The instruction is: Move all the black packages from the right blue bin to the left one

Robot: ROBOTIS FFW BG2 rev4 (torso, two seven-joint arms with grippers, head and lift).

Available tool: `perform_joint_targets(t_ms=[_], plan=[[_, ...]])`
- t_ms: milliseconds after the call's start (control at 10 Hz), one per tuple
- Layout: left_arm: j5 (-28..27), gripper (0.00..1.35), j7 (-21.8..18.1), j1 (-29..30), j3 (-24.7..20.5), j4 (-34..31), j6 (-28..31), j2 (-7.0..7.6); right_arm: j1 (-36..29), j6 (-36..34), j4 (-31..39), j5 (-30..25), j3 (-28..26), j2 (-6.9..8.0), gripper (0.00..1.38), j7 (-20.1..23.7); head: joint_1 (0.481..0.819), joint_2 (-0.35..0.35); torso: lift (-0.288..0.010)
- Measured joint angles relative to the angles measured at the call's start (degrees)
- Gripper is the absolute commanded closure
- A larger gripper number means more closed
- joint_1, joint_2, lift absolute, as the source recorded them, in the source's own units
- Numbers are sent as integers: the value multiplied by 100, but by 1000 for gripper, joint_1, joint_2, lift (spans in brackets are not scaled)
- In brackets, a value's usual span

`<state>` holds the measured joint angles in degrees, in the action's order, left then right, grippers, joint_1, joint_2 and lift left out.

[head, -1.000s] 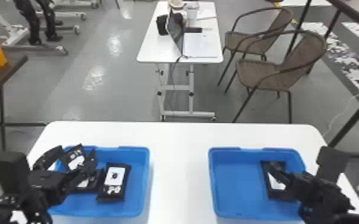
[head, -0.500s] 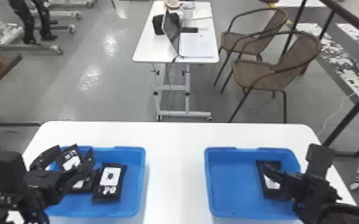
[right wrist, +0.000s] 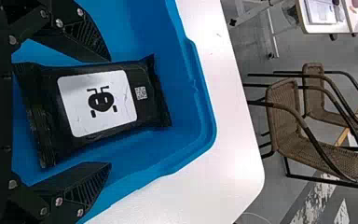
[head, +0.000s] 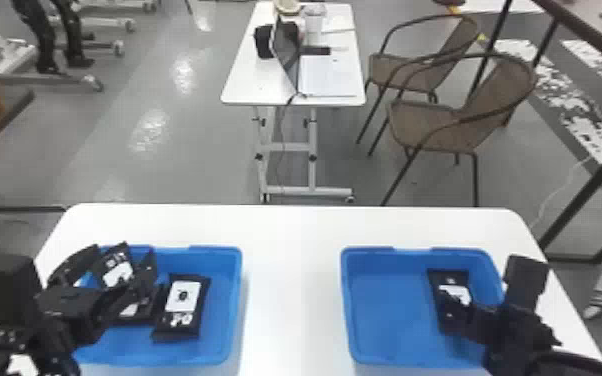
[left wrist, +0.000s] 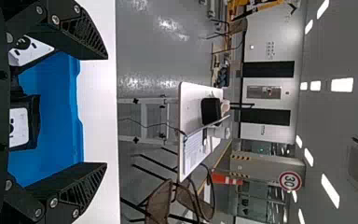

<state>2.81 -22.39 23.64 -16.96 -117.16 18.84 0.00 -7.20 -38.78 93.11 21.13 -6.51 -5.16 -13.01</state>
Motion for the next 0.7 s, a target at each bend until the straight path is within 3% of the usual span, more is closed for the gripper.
perform_joint_targets(t_ms=[100,300,700], plan=[[3,222,-2,0,0,0,5,0,13,5,-56,6,0,2,300,0,695,-2,-40],[11,222,-2,13,-7,10,6,0,30,18,-162,14,-8,6,1032,0,695,-2,-40],[56,222,-2,40,-17,47,5,0,-76,130,-95,-13,-42,95,1093,-43,695,-1,-40]])
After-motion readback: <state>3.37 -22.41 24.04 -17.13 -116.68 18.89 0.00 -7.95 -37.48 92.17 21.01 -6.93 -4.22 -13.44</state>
